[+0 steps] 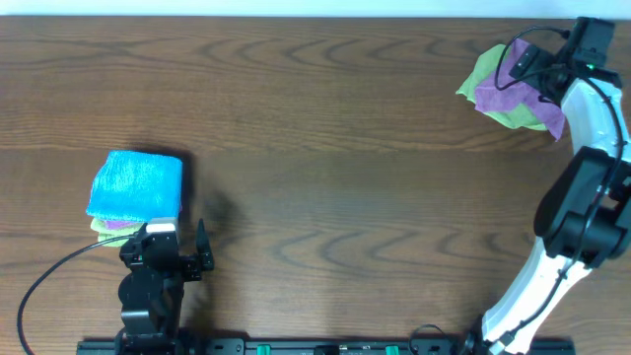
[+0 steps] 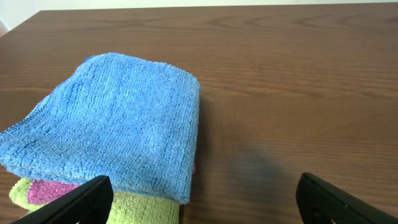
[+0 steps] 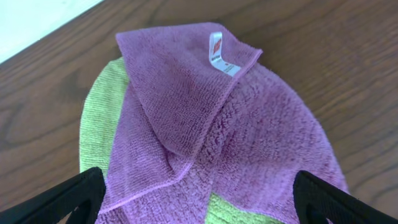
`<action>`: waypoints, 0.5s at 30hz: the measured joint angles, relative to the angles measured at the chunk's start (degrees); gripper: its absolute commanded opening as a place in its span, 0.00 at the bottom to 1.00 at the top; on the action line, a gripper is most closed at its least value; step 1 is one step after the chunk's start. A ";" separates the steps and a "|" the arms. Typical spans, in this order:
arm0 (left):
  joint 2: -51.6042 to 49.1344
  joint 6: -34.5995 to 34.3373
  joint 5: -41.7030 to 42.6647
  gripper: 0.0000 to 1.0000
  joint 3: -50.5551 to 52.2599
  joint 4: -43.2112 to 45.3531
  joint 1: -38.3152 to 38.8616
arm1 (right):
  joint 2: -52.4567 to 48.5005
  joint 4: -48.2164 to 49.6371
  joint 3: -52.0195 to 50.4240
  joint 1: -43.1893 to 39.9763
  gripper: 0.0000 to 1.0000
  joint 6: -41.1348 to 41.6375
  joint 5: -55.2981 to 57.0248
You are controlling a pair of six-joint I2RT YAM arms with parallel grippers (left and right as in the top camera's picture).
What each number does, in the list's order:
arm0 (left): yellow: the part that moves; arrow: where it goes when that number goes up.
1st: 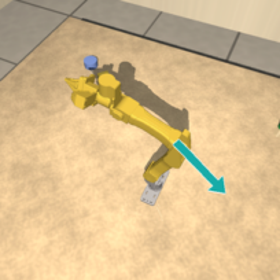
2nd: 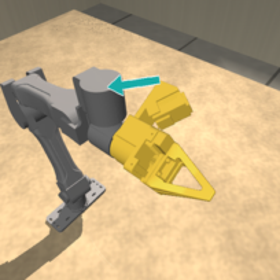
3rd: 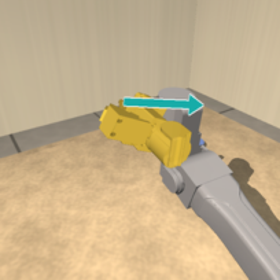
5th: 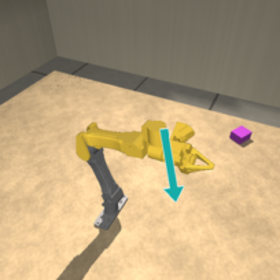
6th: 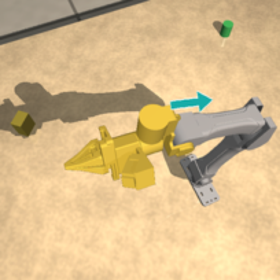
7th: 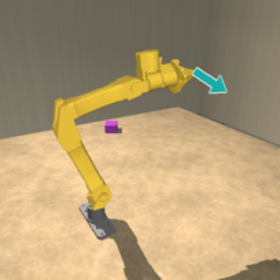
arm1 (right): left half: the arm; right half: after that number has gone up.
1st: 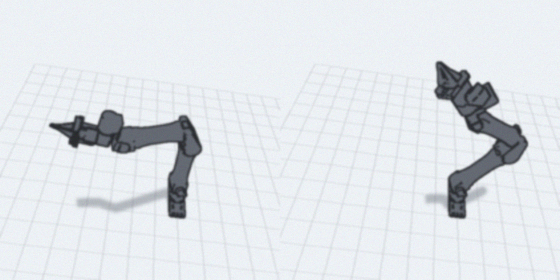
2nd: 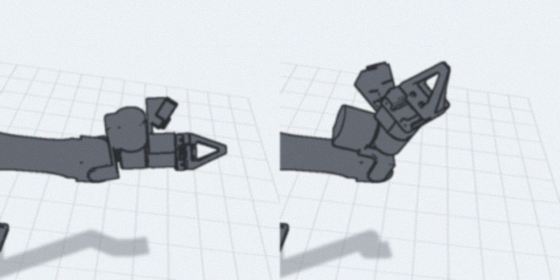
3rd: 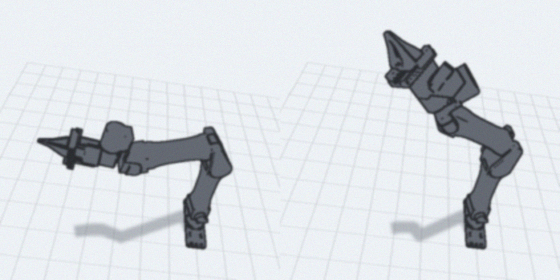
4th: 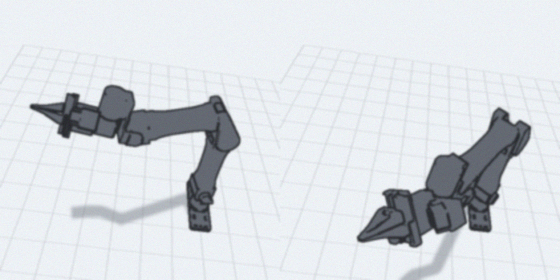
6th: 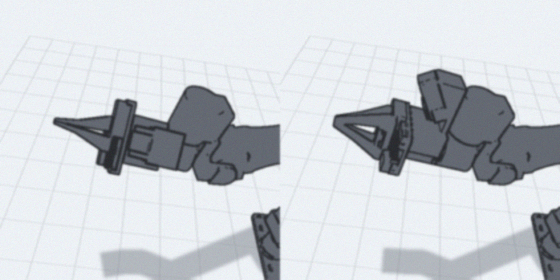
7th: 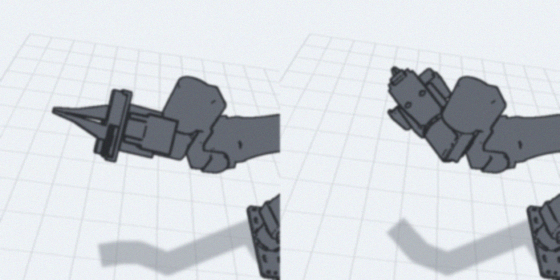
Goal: Fold the cloth
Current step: 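Lower the right gripper and pinch the purple cloth's corner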
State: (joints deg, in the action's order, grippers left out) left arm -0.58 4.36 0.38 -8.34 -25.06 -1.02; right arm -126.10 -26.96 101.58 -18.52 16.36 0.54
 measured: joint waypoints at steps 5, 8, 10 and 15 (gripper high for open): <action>0.00 0.00 0.00 0.95 0.00 0.00 0.00 | -1.40 0.46 0.00 0.00 0.88 0.68 -0.61; 0.00 0.02 0.00 0.95 0.00 0.00 0.00 | -2.47 0.66 0.00 0.00 0.79 1.27 -0.79; 0.00 0.00 0.00 0.95 0.00 0.00 0.00 | -3.41 0.68 0.00 0.00 0.76 1.44 -0.81; 0.00 0.00 0.00 0.95 0.00 0.00 0.00 | -5.79 0.92 0.00 0.00 0.70 1.49 -0.81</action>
State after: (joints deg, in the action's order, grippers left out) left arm -0.58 4.36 0.38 -8.34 -25.06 -1.02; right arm -131.90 -26.04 101.58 -18.52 17.85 -0.27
